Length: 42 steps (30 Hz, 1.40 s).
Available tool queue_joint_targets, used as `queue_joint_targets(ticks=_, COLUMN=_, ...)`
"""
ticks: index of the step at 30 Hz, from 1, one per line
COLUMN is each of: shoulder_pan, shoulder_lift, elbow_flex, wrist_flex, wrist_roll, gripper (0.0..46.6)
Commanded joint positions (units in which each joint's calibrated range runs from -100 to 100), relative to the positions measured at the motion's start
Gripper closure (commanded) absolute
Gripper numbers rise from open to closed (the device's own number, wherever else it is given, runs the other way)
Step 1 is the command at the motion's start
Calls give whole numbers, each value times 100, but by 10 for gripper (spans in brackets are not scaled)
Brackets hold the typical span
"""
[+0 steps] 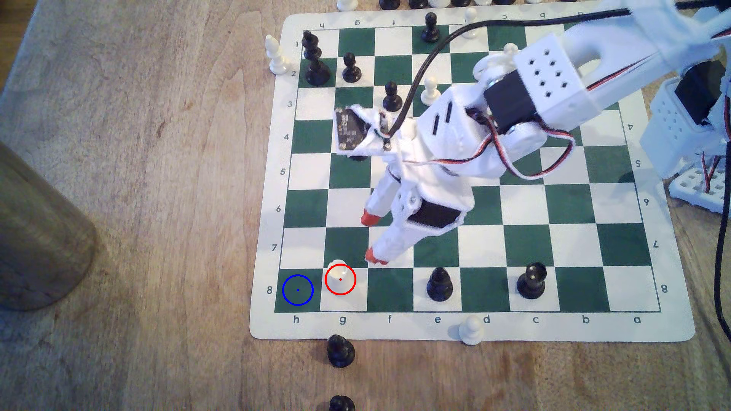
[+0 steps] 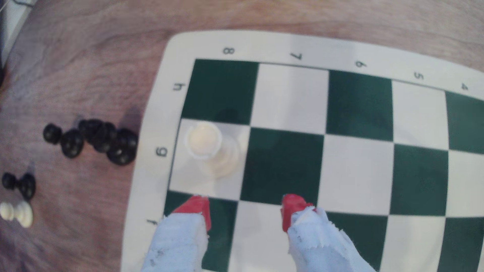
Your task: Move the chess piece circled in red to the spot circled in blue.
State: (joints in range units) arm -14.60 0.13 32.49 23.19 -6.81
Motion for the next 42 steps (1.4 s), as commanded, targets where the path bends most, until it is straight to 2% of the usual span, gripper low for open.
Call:
queue_joint_targets(ticks=1, shoulder_pan=-147, shoulder_lift=13, elbow_flex=-710, wrist_flex=212, wrist_roll=-5, gripper=313)
queue_joint_targets(ticks=9, shoulder_pan=-272, shoulder_lift=454, elbow_flex=-1218, wrist_flex=212, wrist_roll=-132, gripper=308)
queue_joint_targets(ticks=15, shoulder_pan=-210, shoulder_lift=947, elbow_flex=-1590, wrist_flex=220, wrist_roll=-132, gripper=311)
queue_joint_targets(ticks=42, shoulder_pan=-241, shoulder_lift=1380, elbow_flex=-2306, wrist_flex=24, wrist_roll=-205, gripper=322)
